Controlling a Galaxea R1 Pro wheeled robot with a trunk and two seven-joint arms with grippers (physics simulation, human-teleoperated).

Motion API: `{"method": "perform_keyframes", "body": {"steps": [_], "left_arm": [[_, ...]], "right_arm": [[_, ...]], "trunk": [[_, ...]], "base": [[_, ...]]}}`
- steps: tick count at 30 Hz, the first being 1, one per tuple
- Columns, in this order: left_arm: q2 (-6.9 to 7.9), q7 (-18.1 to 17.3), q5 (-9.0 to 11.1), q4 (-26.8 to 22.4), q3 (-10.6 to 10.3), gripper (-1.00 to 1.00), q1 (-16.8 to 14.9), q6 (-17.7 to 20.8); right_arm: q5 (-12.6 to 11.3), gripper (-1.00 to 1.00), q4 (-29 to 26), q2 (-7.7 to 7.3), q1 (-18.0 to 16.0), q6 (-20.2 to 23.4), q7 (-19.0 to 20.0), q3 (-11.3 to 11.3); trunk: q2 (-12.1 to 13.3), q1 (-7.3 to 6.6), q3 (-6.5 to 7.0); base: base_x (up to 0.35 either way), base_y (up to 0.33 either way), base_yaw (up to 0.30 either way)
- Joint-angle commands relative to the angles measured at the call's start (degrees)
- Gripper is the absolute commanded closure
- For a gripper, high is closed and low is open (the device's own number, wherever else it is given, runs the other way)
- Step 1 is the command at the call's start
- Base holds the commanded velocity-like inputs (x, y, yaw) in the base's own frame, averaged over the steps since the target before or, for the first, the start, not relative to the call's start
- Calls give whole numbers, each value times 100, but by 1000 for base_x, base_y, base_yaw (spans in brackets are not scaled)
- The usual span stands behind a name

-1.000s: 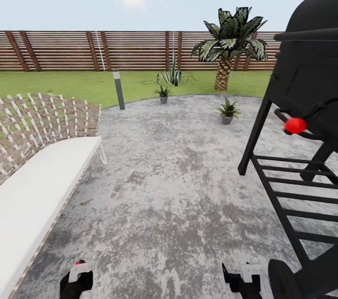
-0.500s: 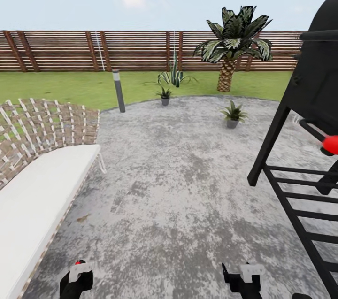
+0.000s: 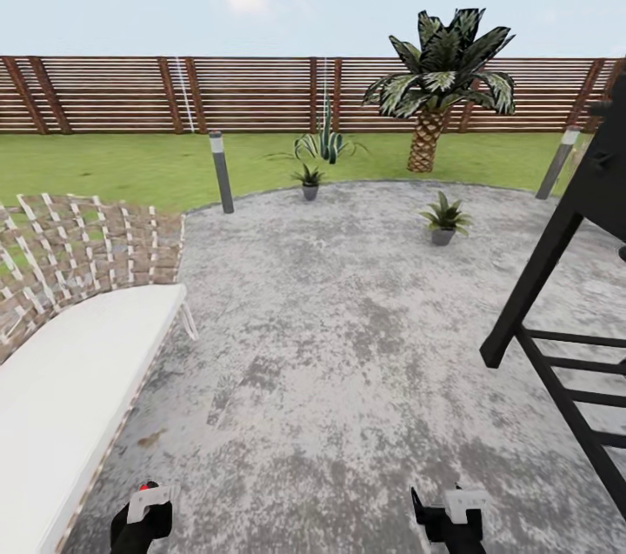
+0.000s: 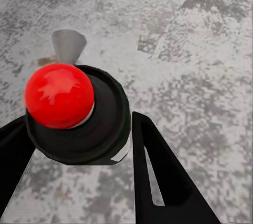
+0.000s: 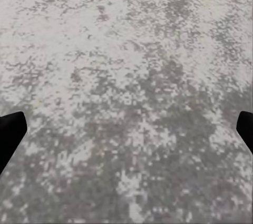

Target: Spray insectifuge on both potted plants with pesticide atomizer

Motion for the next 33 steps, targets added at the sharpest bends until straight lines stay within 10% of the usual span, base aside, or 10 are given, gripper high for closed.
{"method": "perform_keyframes", "body": {"steps": [1,33], "left_arm": [[1,-1,41,5,-9,100,-3,-18],[1,-1,33,5,-9,100,-3,-18]], "right_arm": [[2,-100,3,-1,-1,-17,-1,2],[2,-100,3,-1,-4,-17,-1,2]], "trunk": [[-2,2,-5],[-2,2,-5]], "base": [[334,79,0],[337,11,0]]}}
